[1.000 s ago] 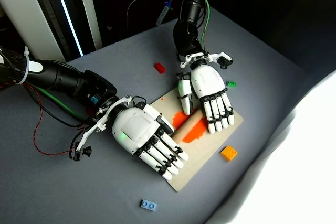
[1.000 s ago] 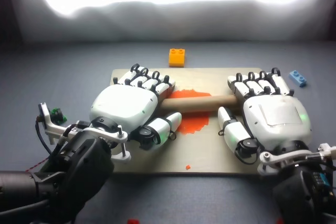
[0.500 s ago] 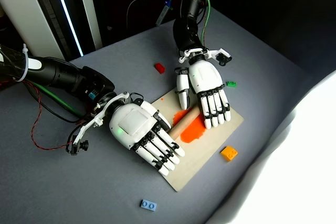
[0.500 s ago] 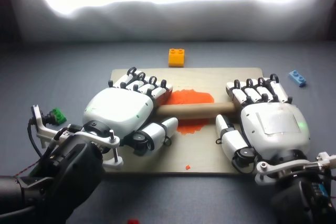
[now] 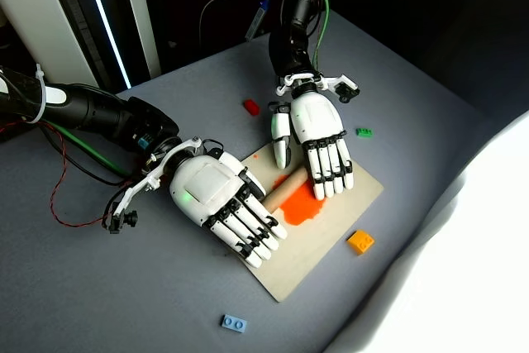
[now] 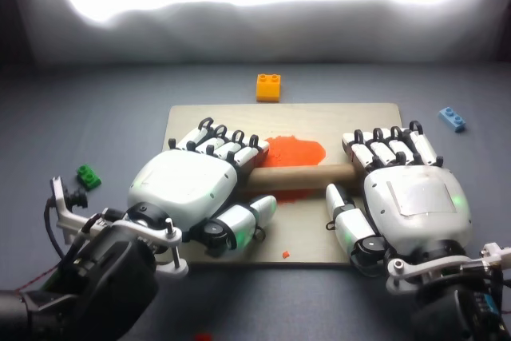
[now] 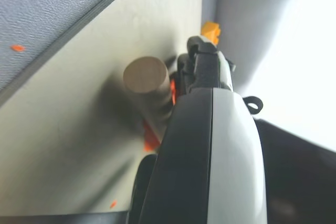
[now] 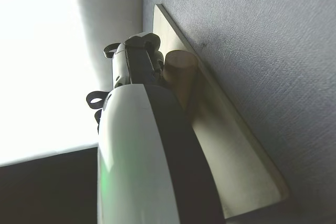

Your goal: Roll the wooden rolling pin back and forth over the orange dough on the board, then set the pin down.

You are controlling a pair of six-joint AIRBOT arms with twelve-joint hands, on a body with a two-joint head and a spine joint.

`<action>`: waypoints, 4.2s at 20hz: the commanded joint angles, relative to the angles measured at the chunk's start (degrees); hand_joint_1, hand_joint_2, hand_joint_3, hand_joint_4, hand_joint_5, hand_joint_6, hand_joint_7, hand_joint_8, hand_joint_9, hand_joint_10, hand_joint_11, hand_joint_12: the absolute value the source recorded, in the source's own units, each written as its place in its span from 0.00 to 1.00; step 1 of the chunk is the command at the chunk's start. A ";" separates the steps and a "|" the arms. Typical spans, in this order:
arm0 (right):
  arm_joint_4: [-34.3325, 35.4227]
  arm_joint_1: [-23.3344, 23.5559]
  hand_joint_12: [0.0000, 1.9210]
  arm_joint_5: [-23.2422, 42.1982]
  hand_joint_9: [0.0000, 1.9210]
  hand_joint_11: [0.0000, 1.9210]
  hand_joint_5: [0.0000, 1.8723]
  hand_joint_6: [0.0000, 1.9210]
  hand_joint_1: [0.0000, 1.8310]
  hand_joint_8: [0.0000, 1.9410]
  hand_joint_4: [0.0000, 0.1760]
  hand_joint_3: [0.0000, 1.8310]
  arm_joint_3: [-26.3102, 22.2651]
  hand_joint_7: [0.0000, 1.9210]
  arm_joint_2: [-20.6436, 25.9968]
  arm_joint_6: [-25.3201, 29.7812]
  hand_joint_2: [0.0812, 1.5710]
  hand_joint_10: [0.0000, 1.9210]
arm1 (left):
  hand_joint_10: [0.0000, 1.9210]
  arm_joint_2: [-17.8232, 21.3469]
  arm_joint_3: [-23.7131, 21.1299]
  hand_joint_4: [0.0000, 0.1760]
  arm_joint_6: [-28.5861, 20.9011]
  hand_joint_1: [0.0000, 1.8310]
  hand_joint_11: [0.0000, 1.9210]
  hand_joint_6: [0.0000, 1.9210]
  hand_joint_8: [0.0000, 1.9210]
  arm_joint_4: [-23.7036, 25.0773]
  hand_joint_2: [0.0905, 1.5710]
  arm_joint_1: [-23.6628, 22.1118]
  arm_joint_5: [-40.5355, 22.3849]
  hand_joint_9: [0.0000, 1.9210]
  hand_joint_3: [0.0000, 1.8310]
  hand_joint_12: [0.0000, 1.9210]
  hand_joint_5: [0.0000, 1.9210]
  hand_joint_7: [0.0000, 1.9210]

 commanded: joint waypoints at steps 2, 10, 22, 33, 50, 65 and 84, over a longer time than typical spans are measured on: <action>-3.25 -0.40 0.32 4.94 0.15 0.00 0.19 0.00 0.00 0.00 0.00 0.04 -0.61 0.20 0.03 -0.64 1.00 0.00 | 0.00 0.56 -0.72 0.00 -0.13 0.00 0.00 0.00 0.00 2.29 1.00 0.46 -6.66 0.11 0.00 0.18 0.15 0.15; -3.25 -0.53 0.34 6.52 0.16 0.00 0.19 0.00 0.00 0.00 0.00 0.05 -2.05 0.20 -0.11 -2.20 1.00 0.00 | 0.00 1.15 -2.50 0.00 -0.16 0.00 0.00 0.00 0.00 2.32 1.00 2.59 -10.36 0.10 0.00 0.15 0.14 0.14; -3.25 -0.75 0.30 8.35 0.15 0.00 0.18 0.00 0.00 0.00 0.00 0.04 -3.28 0.20 -0.15 -4.31 1.00 0.00 | 0.00 2.35 -4.45 0.00 -1.13 0.00 0.00 0.00 0.00 3.78 0.99 3.64 -11.11 0.11 0.00 0.18 0.14 0.14; -3.25 -1.52 0.31 10.05 0.15 0.00 0.19 0.00 0.00 0.00 0.00 0.04 -4.66 0.20 -0.11 -6.04 1.00 0.00 | 0.00 2.90 -6.27 0.00 -1.75 0.00 0.00 0.00 0.00 4.36 0.99 5.60 -13.28 0.10 0.00 0.14 0.13 0.14; -3.26 -1.79 0.33 11.92 0.15 0.00 0.18 0.00 0.00 0.00 0.00 0.04 -6.39 0.19 -0.11 -7.50 1.00 0.00 | 0.00 4.31 -8.83 0.00 -1.91 0.00 0.00 0.00 0.00 5.47 0.99 6.71 -13.34 0.09 0.00 0.15 0.13 0.13; -3.26 -2.02 0.34 13.76 0.16 0.00 0.18 0.00 0.00 0.00 0.00 0.04 -7.76 0.20 -0.05 -9.03 1.00 0.00 | 0.00 4.31 -8.38 0.00 -1.92 0.00 0.00 0.00 0.00 5.71 0.99 6.46 -13.34 0.09 0.00 0.14 0.13 0.13; -3.28 -0.13 0.25 13.93 0.13 0.00 0.17 0.00 0.00 0.00 0.00 0.04 -8.08 0.17 1.31 -9.36 1.00 0.00 | 0.00 7.34 -7.35 0.00 -1.45 0.00 0.00 0.00 0.00 5.96 0.99 -0.80 -7.29 0.09 0.00 0.13 0.12 0.12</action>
